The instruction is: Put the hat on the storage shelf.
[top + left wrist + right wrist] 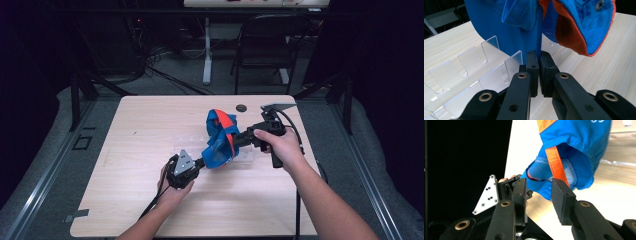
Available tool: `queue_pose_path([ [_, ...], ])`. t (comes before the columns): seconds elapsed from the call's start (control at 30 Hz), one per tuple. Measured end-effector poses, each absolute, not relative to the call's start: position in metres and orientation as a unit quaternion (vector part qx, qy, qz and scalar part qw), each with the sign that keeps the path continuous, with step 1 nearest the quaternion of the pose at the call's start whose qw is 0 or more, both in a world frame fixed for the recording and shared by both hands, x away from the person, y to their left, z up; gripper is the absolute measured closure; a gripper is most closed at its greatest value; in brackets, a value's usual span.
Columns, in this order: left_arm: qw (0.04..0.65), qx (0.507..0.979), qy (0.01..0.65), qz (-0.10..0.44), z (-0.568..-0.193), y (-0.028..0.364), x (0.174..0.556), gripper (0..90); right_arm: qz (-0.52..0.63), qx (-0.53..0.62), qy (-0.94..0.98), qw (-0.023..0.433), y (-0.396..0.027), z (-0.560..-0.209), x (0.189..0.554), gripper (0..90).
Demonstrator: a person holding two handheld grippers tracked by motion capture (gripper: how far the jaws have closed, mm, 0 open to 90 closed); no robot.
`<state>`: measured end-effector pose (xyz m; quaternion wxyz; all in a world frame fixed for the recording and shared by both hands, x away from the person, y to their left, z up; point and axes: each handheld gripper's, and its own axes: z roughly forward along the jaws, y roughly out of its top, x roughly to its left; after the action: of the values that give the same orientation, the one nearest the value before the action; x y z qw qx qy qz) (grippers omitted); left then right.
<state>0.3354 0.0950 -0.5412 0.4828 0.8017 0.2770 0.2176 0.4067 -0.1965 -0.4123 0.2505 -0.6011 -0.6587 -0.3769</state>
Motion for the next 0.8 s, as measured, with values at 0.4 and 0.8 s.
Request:
queue_pose_path([
  [0.4,0.482,0.798,0.291,0.215,-0.541,0.099,0.335,77.2,-0.376,-0.609,-0.656,0.239,-0.207,-0.414,0.401,66.2],
  [0.8,0.467,0.806,0.302,0.204,-0.54,0.106,0.332,63.7,-0.384,-0.613,-0.66,0.206,-0.212,-0.414,0.396,65.3],
])
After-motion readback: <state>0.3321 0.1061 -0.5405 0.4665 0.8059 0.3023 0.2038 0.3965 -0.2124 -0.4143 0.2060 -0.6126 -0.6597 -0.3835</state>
